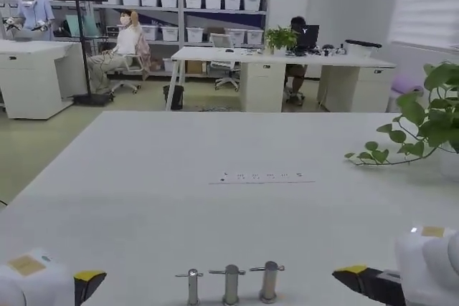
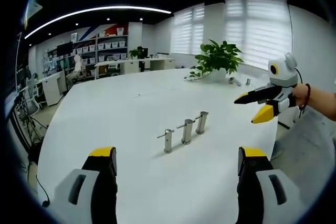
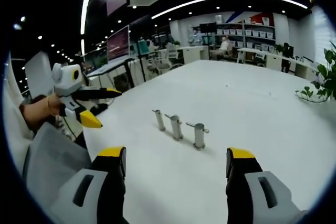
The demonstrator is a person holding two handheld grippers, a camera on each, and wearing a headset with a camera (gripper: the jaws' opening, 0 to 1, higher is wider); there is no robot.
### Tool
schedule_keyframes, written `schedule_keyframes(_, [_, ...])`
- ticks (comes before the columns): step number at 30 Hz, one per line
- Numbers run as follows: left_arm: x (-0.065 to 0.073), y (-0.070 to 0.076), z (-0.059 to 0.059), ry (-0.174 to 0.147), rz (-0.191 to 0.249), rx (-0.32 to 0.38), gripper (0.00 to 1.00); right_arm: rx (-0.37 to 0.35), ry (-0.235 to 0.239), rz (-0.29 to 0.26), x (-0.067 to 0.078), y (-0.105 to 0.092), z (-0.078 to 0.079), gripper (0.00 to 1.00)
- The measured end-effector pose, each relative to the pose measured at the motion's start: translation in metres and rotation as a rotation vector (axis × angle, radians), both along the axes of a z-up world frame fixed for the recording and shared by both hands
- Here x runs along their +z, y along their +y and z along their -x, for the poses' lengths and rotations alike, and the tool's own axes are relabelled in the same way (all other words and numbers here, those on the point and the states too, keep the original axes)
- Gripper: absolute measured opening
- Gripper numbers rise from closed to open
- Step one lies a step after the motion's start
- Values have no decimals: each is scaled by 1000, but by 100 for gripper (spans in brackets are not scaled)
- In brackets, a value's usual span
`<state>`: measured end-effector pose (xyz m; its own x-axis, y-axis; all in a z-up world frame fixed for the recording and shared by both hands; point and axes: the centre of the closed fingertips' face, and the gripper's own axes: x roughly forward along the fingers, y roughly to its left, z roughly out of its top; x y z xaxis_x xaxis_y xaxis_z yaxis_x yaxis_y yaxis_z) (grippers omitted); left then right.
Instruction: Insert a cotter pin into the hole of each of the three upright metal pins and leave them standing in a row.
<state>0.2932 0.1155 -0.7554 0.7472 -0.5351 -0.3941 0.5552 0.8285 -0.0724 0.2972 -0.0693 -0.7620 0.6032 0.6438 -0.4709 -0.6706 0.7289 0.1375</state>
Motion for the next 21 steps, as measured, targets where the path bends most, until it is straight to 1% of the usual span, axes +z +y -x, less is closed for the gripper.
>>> schedule_keyframes(1, [0, -1, 1, -1, -2, 1, 99, -14, -6, -8, 1, -1, 0, 80])
schedule_keyframes(4, [-2, -1, 3, -1, -17, -1, 99, -24, -6, -20, 1, -3, 3, 83])
schedule_keyframes(6, [-4, -1, 4, 2, -15, 4, 99, -29, -9, -23, 1, -2, 5, 85])
schedule_keyframes(8, [-4, -1, 6, -1, -15, 12, 99, -34, -10, -22, 0, -2, 5, 87])
schedule_keyframes(12, [-4, 6, 7, -14, -35, 45, 99, -43, -22, -38, 0, 2, 8, 94])
schedule_keyframes(14, [-4, 7, 8, -12, -24, 53, 97, -46, -30, -34, -2, 2, 9, 97])
schedule_keyframes(15, [-5, 8, 8, -3, -13, 60, 97, -45, -33, -29, -2, 3, 10, 98])
schedule_keyframes(17, [-5, 9, 10, -1, -5, 65, 97, -42, -37, -32, -3, 3, 11, 99])
schedule_keyframes(19, [-5, 10, 11, -2, -2, 75, 96, -50, -36, -54, -1, 4, 12, 100])
schedule_keyframes(21, [-6, 11, 13, 0, 4, 85, 96, -64, -45, -78, 2, 3, 12, 100])
